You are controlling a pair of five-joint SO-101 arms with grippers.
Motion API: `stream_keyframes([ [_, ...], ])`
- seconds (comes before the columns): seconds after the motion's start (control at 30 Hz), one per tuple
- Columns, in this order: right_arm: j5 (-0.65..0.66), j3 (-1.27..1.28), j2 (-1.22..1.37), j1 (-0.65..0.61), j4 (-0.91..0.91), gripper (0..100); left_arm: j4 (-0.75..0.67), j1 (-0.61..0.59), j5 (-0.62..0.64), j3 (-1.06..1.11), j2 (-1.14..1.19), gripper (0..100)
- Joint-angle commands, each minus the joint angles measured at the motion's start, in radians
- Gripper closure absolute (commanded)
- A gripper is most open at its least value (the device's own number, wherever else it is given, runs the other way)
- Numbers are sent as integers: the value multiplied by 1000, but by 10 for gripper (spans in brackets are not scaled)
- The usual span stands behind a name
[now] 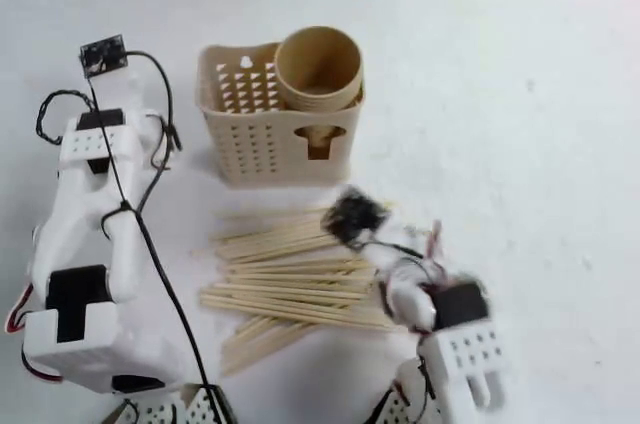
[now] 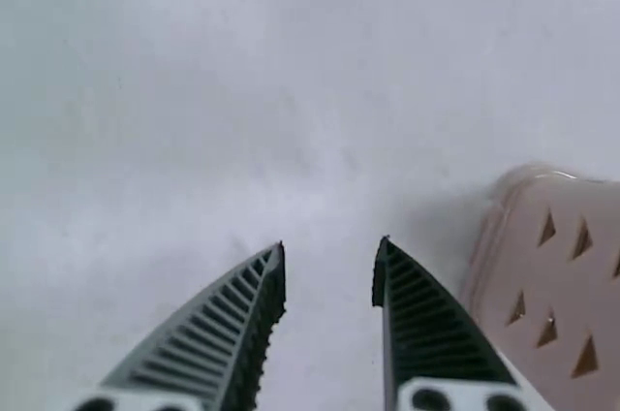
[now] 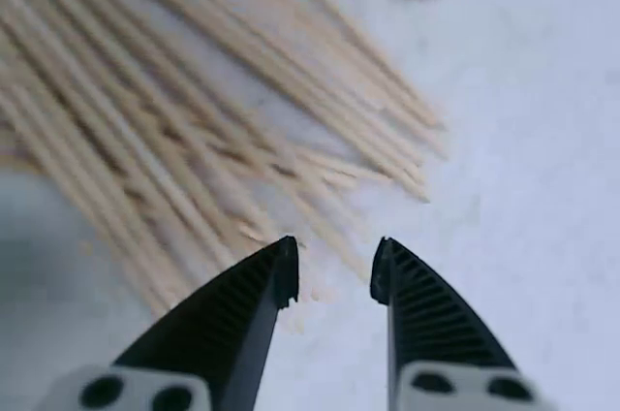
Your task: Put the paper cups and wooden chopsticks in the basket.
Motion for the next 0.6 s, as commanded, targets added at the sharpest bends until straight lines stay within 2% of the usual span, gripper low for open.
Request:
stream_keyframes([
  [0.0,121,-112,243,-163,1,865,-18,13,12,-8,-27,834],
  [0.33,149,-192,550,-447,-234,865,-20,12,9,-8,-27,834],
  [0.57,149,-198,803,-432,-527,868,-20,13,9,-8,-27,834],
])
